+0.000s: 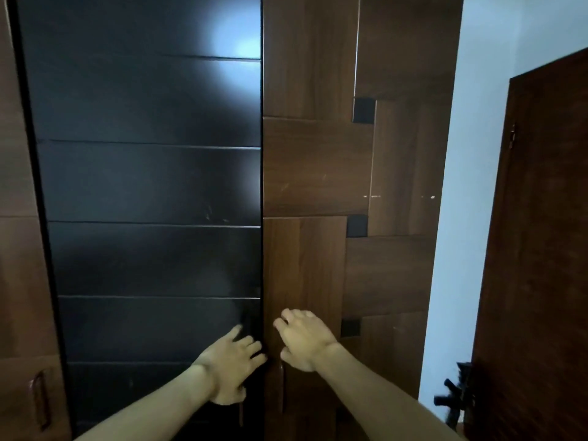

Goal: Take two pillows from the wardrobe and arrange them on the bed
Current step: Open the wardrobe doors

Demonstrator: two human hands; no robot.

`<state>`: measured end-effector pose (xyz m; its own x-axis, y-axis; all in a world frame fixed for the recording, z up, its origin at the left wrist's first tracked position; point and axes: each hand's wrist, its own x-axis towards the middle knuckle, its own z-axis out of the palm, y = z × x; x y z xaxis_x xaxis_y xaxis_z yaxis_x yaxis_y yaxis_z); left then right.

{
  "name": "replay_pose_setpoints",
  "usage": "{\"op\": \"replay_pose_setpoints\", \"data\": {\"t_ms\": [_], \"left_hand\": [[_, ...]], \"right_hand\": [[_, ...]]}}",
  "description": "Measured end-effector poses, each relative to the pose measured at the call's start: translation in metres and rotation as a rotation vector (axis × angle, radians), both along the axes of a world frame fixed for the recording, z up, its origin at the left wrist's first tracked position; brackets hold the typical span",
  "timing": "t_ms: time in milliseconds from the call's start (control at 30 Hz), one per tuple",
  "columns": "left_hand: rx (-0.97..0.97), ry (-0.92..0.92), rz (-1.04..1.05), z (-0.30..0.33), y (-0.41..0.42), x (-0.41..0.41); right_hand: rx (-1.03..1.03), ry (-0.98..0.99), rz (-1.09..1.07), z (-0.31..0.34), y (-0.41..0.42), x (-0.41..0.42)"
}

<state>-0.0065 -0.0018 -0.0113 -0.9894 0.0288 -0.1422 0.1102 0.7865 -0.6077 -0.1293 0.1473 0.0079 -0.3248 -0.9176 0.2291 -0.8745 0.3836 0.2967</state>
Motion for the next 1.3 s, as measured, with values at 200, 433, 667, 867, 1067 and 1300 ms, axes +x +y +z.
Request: {"op": "replay_pose_setpoints", "data": {"t_ms": [200,433,667,867,1067,1300], "left_hand": [[-0.142,-0.094,-0.009,-0.041,-0.002,-0.01],[-0.128,-0.064,0.088,-0.089,-0.008,-0.004],[-0.103,-0.004,0.217,-0.104,0.016,0.012],[-0.083,0.064,0.221,-0.112,0.04,0.051],[-0.057,-0.065,0.189,-0.113,0.053,0.11],[-0.163,0.004,0.046,-0.081,0.102,0.109]], "right_hand": [[0.248,0.235,0.114,-0.032,-0.017,0.007],[0.406,0.219,0.083,-0.091,-0.025,0.004],[0.4,0.29,0.033,-0.116,-0.01,0.015],[0.368,0.254,0.018,-0.111,0.022,0.047],[0.461,0.215,0.068,-0.1,0.063,0.074],[0.421,0.561,0.279,-0.056,0.038,0.092]]}}
